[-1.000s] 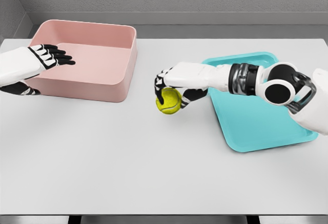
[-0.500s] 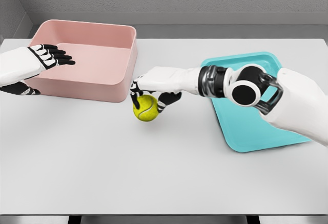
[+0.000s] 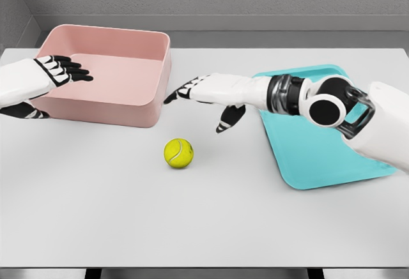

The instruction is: Put the tennis from the blue tray into the pink basket with both arms

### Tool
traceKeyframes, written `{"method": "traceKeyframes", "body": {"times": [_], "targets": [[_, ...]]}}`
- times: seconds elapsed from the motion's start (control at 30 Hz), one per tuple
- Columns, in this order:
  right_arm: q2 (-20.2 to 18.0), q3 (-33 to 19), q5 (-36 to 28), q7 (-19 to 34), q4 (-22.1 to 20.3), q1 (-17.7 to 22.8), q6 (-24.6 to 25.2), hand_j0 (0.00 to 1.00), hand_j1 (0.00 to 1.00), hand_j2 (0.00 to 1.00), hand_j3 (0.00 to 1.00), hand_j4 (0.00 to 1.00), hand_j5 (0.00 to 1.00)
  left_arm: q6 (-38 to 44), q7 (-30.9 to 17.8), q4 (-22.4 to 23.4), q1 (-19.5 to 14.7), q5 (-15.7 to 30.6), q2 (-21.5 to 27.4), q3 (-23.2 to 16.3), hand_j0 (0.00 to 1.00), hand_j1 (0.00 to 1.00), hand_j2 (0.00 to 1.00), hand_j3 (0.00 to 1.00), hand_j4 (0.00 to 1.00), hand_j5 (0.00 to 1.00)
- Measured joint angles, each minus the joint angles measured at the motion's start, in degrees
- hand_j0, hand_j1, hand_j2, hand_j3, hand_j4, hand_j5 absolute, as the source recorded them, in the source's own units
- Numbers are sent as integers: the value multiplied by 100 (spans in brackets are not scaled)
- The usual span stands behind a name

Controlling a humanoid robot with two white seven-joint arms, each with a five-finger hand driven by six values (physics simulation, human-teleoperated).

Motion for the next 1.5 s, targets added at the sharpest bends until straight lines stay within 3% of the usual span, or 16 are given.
{"method": "traceKeyframes", "body": {"times": [0.13,0.3,0.37,0.4,0.5,0.63,0.7,1.2,1.5], "targets": [[-824,-1022,10,102,-1,694,-376,100,100,100,100,100,100,0,-4,-502,306,1,128,-37,100,100,100,100,100,100],[-1756,-2949,38,139,22,2807,-988,100,100,100,100,100,100,-1,-94,-918,441,-13,12,-106,100,100,100,100,100,100],[-1936,-3761,39,145,44,3559,-1345,100,100,100,100,100,100,0,-184,-982,448,-42,-212,-123,100,100,100,100,100,100],[-2001,-4109,38,145,51,3726,-1503,100,100,100,100,100,100,0,-216,-1005,447,-74,-322,-133,100,100,100,100,100,100],[-2105,-4686,30,145,59,3753,-1803,100,100,100,100,100,100,-1,-343,-1041,544,-130,-652,-171,100,100,100,100,100,100],[-2126,-5018,25,146,25,3867,-1954,100,100,100,100,100,100,-2,-465,-1053,535,-341,-1086,-192,100,100,100,100,100,100],[-2087,-5037,25,146,12,4016,-1964,100,100,100,100,100,100,-2,-483,-1054,535,-440,-1267,-195,100,100,100,100,100,100],[-1912,-4960,23,146,-2,4016,-1978,100,100,100,100,100,100,-2,-531,-957,350,-1041,-1709,-84,100,100,100,100,100,100],[-1907,-4963,23,146,-2,4008,-1978,100,100,100,100,100,100,-2,-549,-954,350,-1484,-2154,-236,100,100,100,100,100,100]]}}
